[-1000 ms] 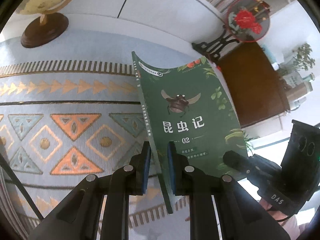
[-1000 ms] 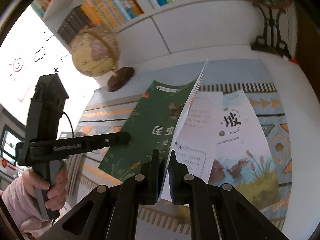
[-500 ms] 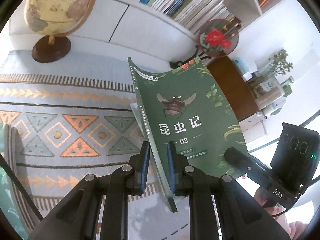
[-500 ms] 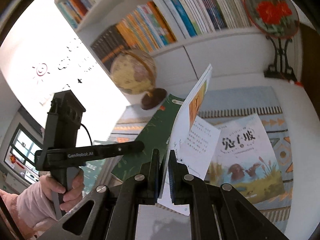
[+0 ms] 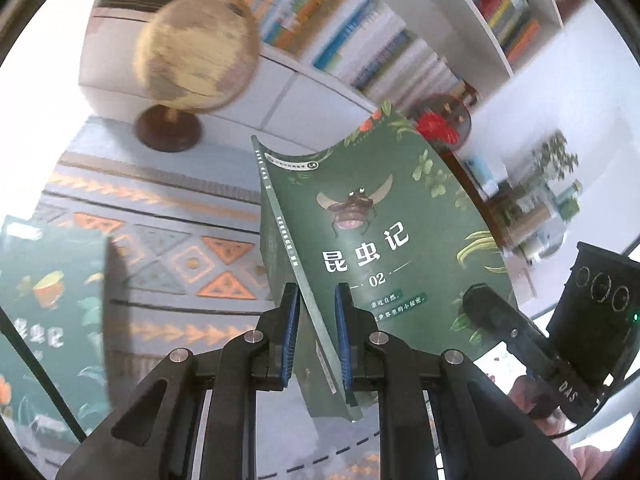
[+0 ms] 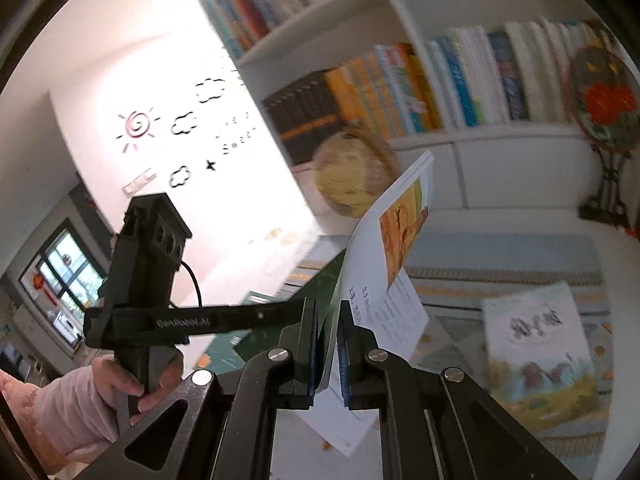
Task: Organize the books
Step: 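Lift the dark green beetle book and carry it toward the stack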
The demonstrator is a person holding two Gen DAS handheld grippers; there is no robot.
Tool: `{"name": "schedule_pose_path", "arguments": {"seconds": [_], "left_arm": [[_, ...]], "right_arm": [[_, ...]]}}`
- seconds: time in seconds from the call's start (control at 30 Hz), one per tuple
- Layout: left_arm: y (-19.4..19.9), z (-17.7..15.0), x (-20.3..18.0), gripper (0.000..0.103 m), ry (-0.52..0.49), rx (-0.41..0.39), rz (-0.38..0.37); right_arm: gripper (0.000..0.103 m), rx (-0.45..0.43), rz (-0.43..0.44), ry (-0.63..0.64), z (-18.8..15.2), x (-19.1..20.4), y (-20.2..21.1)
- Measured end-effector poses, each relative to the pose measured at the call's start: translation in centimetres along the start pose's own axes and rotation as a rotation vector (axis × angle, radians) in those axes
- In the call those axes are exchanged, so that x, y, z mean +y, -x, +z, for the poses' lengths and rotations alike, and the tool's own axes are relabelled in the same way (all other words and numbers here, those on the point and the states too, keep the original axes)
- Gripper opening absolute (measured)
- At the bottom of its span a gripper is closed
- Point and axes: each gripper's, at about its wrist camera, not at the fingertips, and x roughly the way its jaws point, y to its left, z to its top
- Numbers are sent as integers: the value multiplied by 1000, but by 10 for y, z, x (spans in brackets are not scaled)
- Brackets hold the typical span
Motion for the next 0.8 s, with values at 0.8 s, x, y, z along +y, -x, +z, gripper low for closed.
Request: {"name": "schedule_pose_path", "arguments": {"seconds": [0.8], "left_arm": [[87,-53,195,13,373,-109,234]], "right_arm": [[10,259,190,-172,-47,105,-191]]}}
